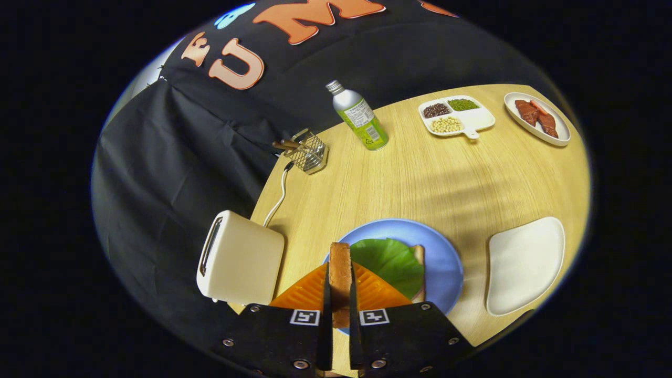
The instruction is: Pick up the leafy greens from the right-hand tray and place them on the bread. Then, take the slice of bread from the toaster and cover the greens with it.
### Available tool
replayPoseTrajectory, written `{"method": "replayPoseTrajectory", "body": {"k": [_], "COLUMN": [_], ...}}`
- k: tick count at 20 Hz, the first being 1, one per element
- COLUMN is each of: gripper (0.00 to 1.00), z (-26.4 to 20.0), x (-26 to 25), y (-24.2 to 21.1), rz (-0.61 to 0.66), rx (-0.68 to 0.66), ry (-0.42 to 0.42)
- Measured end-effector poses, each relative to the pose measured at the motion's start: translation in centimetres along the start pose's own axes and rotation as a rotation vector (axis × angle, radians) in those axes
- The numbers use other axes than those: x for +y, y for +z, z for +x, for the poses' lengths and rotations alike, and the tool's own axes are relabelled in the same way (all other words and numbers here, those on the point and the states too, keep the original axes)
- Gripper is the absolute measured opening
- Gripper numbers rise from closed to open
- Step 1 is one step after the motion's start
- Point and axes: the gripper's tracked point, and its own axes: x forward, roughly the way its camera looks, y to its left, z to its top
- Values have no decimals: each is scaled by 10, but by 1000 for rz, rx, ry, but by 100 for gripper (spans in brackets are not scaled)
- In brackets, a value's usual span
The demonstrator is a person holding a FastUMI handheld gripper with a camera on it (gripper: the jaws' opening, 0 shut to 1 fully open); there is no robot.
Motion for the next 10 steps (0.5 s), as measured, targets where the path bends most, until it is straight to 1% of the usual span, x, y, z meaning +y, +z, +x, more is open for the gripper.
{"method": "replayPoseTrajectory", "body": {"k": [5, 7, 8, 9, 10], "gripper": [13, 18, 22, 25, 30], "z": [3, 4, 5, 5, 3], "x": [-19, -25, -30, -34, -39], "y": [-3, -5, -6, -6, -7], "rz": [-5, -19, -28, -42, -58], "rx": [-3, -4, -5, -6, -8], "ry": [-27, -43, -56, -71, -91]}}
